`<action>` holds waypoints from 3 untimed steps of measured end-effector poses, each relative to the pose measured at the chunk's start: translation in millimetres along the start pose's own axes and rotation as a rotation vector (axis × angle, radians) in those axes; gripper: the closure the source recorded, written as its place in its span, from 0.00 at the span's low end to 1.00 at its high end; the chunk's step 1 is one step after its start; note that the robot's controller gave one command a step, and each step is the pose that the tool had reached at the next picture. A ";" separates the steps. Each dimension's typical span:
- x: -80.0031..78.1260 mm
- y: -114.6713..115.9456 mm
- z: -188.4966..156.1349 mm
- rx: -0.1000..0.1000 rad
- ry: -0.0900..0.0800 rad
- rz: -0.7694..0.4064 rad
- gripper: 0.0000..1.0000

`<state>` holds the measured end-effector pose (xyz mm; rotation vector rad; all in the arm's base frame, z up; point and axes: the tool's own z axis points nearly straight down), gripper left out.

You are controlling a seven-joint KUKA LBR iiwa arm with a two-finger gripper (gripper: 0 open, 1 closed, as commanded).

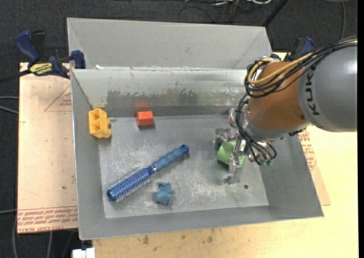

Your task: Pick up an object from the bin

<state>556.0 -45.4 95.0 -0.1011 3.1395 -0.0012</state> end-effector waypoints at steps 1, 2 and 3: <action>-22.2 -95.6 25.8 0.003 -0.004 0.020 0.00; -22.8 -91.0 24.7 -0.001 -0.003 0.015 1.00; 23.1 -94.2 -115.0 0.002 -0.009 -0.025 1.00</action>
Offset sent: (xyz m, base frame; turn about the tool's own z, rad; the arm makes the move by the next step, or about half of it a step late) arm 0.0276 -0.0893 -0.0250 0.0115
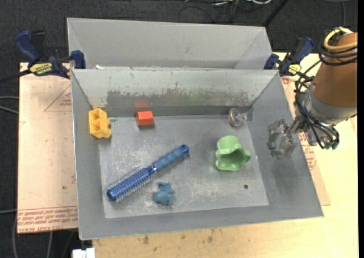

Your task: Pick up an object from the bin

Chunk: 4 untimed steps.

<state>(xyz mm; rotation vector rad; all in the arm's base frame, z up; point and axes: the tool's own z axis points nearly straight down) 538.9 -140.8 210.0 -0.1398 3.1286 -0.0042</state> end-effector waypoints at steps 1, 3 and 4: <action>0.8 0.8 4.6 -0.003 0.006 -0.001 0.00; -64.4 90.1 141.6 -0.006 0.006 -0.002 0.00; -63.2 87.2 140.5 -0.005 0.007 0.002 1.00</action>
Offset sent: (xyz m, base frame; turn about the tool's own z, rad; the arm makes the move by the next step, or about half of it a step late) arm 0.0000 0.0000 0.0000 0.0000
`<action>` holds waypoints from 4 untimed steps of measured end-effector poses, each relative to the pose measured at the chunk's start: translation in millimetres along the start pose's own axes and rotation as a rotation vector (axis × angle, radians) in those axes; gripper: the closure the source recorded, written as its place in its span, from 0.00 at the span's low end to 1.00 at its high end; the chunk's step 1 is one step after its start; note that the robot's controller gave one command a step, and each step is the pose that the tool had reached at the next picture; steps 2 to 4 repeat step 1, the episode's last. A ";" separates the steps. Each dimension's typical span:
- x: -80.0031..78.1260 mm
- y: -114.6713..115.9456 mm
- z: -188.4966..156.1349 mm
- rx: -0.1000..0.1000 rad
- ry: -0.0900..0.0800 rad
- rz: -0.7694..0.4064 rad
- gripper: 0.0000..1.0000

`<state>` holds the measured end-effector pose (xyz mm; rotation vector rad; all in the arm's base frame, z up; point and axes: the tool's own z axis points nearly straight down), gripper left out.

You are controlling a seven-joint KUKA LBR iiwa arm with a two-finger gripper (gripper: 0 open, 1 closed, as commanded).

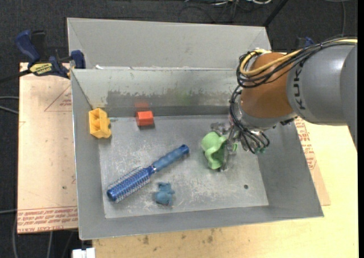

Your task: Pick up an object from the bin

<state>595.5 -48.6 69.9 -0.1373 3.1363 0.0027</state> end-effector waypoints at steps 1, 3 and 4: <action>-28.1 -2.4 -181.6 0.002 -0.011 0.062 1.00; -28.1 -2.4 -181.6 0.002 -0.011 0.062 1.00; -28.1 -2.4 -181.6 0.002 -0.011 0.062 1.00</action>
Offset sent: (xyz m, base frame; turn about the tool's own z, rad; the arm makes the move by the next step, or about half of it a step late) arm 0.0251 -0.0007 0.1763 0.0630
